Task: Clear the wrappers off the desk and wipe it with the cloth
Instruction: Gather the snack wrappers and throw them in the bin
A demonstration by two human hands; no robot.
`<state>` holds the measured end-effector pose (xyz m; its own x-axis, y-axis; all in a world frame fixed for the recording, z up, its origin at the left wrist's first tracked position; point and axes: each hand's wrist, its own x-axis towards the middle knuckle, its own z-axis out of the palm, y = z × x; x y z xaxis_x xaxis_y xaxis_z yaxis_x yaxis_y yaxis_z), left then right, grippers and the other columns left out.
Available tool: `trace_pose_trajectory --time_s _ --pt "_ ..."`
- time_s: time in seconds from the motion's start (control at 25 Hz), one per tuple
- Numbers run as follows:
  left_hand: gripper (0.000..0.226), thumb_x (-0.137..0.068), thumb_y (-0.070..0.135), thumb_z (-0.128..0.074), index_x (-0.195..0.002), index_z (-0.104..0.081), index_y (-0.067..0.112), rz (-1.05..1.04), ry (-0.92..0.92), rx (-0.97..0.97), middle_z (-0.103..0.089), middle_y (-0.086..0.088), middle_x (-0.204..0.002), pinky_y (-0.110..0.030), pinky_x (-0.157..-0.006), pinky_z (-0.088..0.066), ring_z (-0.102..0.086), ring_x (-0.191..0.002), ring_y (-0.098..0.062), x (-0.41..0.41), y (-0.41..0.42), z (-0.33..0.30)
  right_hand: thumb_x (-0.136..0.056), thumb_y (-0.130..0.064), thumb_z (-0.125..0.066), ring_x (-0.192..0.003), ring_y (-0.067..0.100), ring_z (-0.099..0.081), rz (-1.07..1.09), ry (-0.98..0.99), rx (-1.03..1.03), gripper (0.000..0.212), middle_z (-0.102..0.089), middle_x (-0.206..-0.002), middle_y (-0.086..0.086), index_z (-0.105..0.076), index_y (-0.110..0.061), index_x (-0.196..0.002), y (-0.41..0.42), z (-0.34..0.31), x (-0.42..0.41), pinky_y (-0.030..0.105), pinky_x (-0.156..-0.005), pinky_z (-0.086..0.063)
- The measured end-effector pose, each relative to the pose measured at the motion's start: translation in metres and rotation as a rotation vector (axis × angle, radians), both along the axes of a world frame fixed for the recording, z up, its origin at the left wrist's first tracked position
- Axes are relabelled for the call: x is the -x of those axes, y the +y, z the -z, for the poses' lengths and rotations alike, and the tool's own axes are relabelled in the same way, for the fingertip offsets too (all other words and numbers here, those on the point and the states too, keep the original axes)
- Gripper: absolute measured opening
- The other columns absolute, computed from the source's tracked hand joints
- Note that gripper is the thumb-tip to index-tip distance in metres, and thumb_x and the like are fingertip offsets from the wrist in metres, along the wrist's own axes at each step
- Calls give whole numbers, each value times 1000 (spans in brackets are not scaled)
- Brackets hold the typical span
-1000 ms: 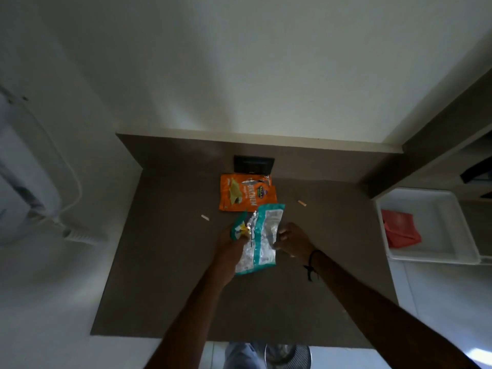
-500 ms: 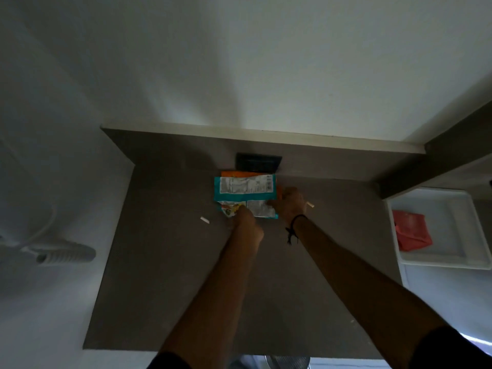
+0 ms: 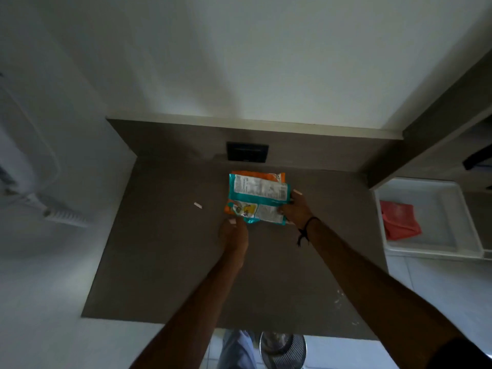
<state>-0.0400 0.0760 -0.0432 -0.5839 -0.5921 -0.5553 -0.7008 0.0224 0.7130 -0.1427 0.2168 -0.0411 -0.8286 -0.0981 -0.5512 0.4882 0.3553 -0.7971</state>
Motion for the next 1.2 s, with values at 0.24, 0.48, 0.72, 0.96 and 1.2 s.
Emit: trace_pose_trajectory --time_s 0.24,0.48,0.72,0.96,1.2 --pt "39 -95 14 -55 -133 -59 4 558 -32 700 -57 -20 -140 -50 -111 -42 -52 -130 -39 -146 59 28 -83 20 -57 -99 30 -64 -134 79 23 43 -65 -116 24 -61 4 -123 131 -20 -107 40 -83 -55" --pt "68 -97 36 -42 -158 -30 6 869 -116 874 -23 -16 -168 -57 -125 -21 -21 -156 -37 -205 91 38 -79 8 -69 -77 18 -63 -316 238 -224 17 -71 -90 10 -74 1 -94 232 -11 -210 38 -73 -58" --pt "84 -93 55 -9 -161 -15 6 856 -126 851 -7 -17 -171 -61 -127 -9 -7 -158 -41 -204 94 58 -82 -14 -63 -67 7 -65 -315 193 -479 21 -73 -84 -12 -78 -24 -93 249 72 -321 11 -53 -51" --pt "77 -100 53 -17 -161 -15 7 845 -73 919 -7 -16 -171 -63 -127 -10 -7 -158 -40 -202 86 90 -79 -11 -58 -87 30 -71 -278 -82 -576 26 -77 -95 9 -76 -20 -95 217 195 -351 37 -73 -60" --pt "75 -101 56 -12 -161 -13 10 839 -22 1010 -8 -14 -171 -59 -126 -7 -6 -158 -37 -205 79 103 -77 -20 -63 -97 34 -69 -298 -166 -620 35 -75 -105 11 -70 -25 -110 193 257 -344 36 -77 -57"
